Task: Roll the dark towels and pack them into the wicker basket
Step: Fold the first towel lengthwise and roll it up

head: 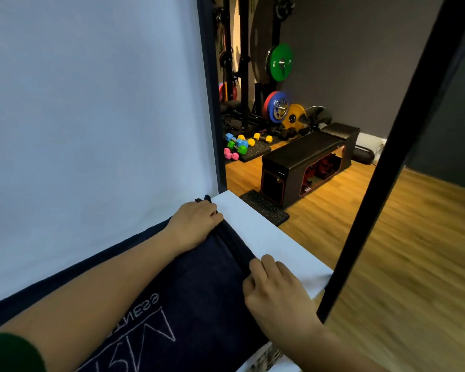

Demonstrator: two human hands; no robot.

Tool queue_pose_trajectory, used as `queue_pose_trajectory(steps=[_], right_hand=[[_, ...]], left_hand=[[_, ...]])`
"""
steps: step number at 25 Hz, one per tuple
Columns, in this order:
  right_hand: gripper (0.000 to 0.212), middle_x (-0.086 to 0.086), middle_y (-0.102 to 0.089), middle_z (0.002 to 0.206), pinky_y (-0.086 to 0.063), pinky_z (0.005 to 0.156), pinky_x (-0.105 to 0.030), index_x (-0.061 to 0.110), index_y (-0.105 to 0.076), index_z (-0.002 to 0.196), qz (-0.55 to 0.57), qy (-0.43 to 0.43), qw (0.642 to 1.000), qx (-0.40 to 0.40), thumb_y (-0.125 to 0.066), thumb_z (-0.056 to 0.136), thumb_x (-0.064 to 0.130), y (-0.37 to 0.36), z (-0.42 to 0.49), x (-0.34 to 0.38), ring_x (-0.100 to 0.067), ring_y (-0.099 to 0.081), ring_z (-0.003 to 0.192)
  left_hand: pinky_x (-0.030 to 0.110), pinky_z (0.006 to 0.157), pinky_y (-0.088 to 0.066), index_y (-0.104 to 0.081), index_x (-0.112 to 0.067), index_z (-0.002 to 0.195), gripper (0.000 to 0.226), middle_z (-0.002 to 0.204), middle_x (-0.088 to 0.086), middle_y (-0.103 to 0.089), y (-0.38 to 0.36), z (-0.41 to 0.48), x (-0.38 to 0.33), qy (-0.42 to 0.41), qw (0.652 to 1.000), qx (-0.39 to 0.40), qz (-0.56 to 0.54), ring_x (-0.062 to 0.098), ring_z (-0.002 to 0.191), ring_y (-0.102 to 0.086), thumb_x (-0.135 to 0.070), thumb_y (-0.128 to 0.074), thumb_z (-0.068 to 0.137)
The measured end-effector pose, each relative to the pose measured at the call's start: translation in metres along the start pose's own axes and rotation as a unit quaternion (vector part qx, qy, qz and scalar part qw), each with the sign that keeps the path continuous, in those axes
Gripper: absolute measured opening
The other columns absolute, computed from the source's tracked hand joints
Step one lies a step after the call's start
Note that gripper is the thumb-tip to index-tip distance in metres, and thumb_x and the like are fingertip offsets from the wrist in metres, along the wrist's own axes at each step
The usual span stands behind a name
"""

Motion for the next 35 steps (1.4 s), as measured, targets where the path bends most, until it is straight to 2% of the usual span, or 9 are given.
queue_pose_trajectory(steps=[6,12,17,19,21,24,29,31,35], right_hand=[[0.019,-0.009,-0.047,0.061,-0.025,0.048,-0.03,0.01,-0.05,0.042,0.074,0.026,0.995,0.062,-0.044,0.058,0.001,-0.003,0.004,0.002,-0.026,-0.046,0.054],[0.015,-0.007,-0.05,0.064,-0.044,0.056,-0.032,0.01,-0.059,0.053,0.181,0.025,0.98,0.075,-0.073,0.052,0.006,-0.008,-0.016,-0.006,-0.025,-0.052,0.065],[0.012,-0.009,-0.055,0.056,-0.049,0.058,-0.033,0.009,-0.067,0.057,0.209,0.065,0.971,0.1,-0.066,0.063,0.019,0.001,-0.044,-0.002,-0.027,-0.052,0.059],[0.025,-0.007,-0.059,0.055,-0.048,0.057,-0.029,0.012,-0.071,0.059,0.234,0.077,0.961,0.122,-0.051,0.072,0.019,0.003,-0.049,0.001,-0.025,-0.053,0.057],[0.017,0.001,-0.054,0.046,-0.035,0.046,-0.023,0.019,-0.066,0.05,0.268,0.058,0.951,0.139,-0.075,0.062,0.028,0.01,-0.044,-0.005,-0.019,-0.052,0.049],[0.036,0.001,-0.051,0.042,-0.007,0.04,-0.022,0.021,-0.065,0.063,0.331,-0.042,0.932,0.141,-0.092,0.042,0.033,0.019,-0.022,-0.031,-0.019,-0.045,0.036],[0.025,-0.002,-0.066,0.109,-0.039,0.068,-0.03,0.027,-0.056,0.121,0.384,-0.188,0.895,0.129,-0.046,0.099,0.033,0.002,-0.004,-0.067,-0.022,-0.062,0.099],[0.023,0.002,-0.065,0.103,-0.038,0.065,-0.028,0.028,-0.06,0.114,0.389,-0.22,0.885,0.13,-0.047,0.096,0.036,0.002,-0.003,-0.072,-0.02,-0.057,0.089],[0.019,0.001,-0.059,0.088,-0.036,0.061,-0.028,0.025,-0.063,0.102,0.347,-0.227,0.896,0.157,-0.047,0.096,0.033,0.002,-0.002,-0.074,-0.019,-0.046,0.073]], left_hand=[[0.031,0.059,-0.032,-0.066,-0.006,0.082,0.003,0.093,0.008,-0.057,0.022,0.003,-0.029,0.117,0.983,0.14,-0.008,0.024,0.091,-0.054,-0.004,-0.066,0.08],[0.033,0.068,-0.038,-0.051,-0.013,0.065,0.048,0.073,0.004,-0.056,0.031,0.0,-0.029,0.413,0.851,0.214,-0.246,0.02,0.076,-0.056,-0.039,-0.037,0.102],[0.042,0.096,-0.043,-0.041,0.003,0.141,0.054,0.145,0.024,-0.039,0.022,0.018,-0.041,0.421,0.849,0.304,-0.1,0.035,0.125,-0.044,-0.034,-0.04,0.101],[0.04,0.095,-0.046,-0.016,0.005,0.152,0.062,0.155,0.03,-0.022,0.024,0.027,-0.044,0.43,0.832,0.331,-0.115,0.037,0.127,-0.047,-0.014,-0.041,0.099],[0.038,0.097,-0.047,-0.017,0.006,0.151,0.061,0.155,0.03,-0.021,0.029,0.032,-0.043,0.428,0.831,0.336,-0.119,0.037,0.131,-0.044,-0.004,-0.04,0.095],[0.032,0.085,-0.048,-0.036,0.002,0.141,0.051,0.136,0.019,-0.049,0.031,0.023,-0.026,0.472,0.816,0.311,-0.126,0.031,0.122,-0.052,-0.008,-0.046,0.092],[0.03,0.069,-0.05,-0.063,-0.017,0.073,0.018,0.08,-0.001,-0.065,0.034,-0.006,-0.035,0.574,0.77,0.154,-0.232,0.018,0.086,-0.065,-0.024,-0.065,0.089],[0.026,0.073,-0.047,-0.067,-0.023,0.083,0.006,0.09,-0.003,-0.069,0.038,-0.016,-0.042,0.6,0.759,0.071,-0.245,0.012,0.084,-0.061,-0.023,-0.068,0.089],[0.015,0.056,-0.033,-0.06,-0.02,0.113,0.026,0.099,-0.005,-0.051,0.034,-0.012,-0.066,0.512,0.844,0.042,-0.152,0.008,0.081,-0.054,-0.007,-0.048,0.095]])
Point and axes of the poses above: each hand's wrist, its own z-axis towards the middle knuckle, its own y-axis out of the back of the hand, x = y × z, the point moved 5 cm from there along z, towards the middle knuckle
